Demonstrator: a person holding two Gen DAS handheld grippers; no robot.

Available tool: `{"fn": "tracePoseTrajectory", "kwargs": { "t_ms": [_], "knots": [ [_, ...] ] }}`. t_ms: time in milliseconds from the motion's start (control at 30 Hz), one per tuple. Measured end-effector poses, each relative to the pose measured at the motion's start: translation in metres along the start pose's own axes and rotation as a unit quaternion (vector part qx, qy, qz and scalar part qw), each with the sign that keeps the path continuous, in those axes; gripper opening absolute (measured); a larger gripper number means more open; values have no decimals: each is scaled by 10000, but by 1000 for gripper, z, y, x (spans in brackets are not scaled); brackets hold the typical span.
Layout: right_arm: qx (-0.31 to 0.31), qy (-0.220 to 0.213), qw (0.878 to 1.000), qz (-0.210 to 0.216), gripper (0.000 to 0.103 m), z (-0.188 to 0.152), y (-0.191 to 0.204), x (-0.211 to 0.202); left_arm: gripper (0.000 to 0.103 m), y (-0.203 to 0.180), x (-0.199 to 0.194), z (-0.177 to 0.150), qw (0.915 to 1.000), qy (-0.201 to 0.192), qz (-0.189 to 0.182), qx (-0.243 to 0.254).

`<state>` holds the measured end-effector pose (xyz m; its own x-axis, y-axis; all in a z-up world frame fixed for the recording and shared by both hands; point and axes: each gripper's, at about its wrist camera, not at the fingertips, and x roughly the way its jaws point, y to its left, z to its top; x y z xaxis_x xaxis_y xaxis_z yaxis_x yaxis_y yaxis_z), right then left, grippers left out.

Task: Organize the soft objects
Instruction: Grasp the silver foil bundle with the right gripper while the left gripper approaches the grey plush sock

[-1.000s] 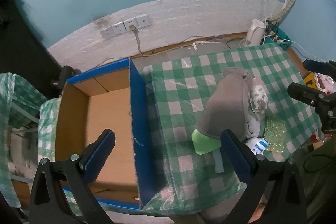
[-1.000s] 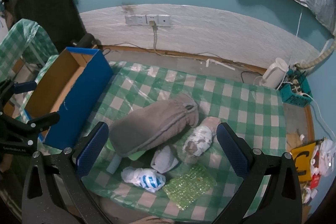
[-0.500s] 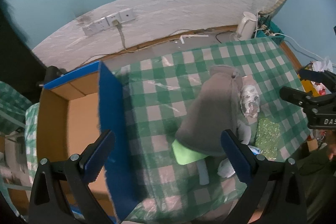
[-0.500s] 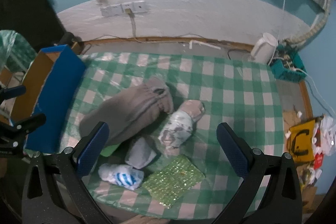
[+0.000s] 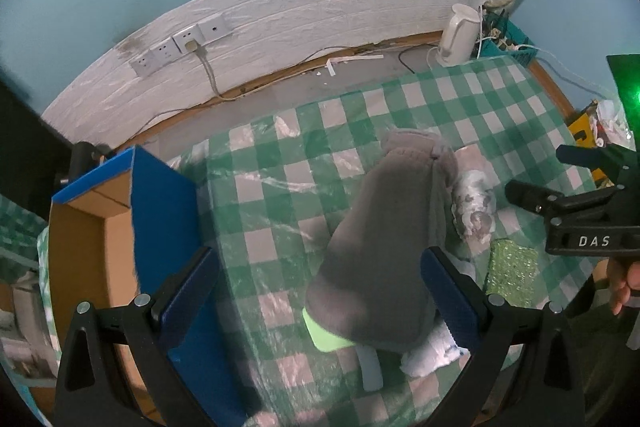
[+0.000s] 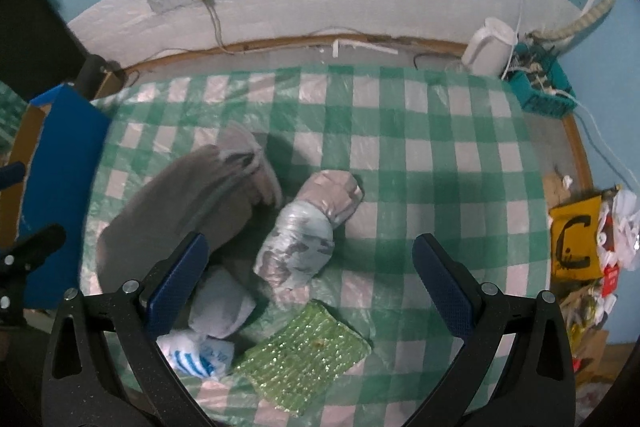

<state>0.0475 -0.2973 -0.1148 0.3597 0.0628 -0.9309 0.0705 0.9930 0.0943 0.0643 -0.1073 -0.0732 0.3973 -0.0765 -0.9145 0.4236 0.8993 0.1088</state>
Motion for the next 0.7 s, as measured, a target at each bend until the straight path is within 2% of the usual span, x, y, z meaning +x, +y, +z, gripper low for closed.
{"fn": "tracePoseTrajectory", "kwargs": {
  "t_ms": [200, 633, 700],
  "knots": [
    [21, 375, 9993, -54, 100, 1, -2, 29, 101, -9, 23, 11, 9996, 43, 164, 230],
    [-36, 806, 9967, -130, 99, 2, 5, 70, 101, -14, 53, 18, 9990, 317, 41, 320],
    [-91, 815, 9965, -138, 95, 3, 8, 73, 101, -15, 54, 18, 9987, 319, 52, 384]
  ]
}}
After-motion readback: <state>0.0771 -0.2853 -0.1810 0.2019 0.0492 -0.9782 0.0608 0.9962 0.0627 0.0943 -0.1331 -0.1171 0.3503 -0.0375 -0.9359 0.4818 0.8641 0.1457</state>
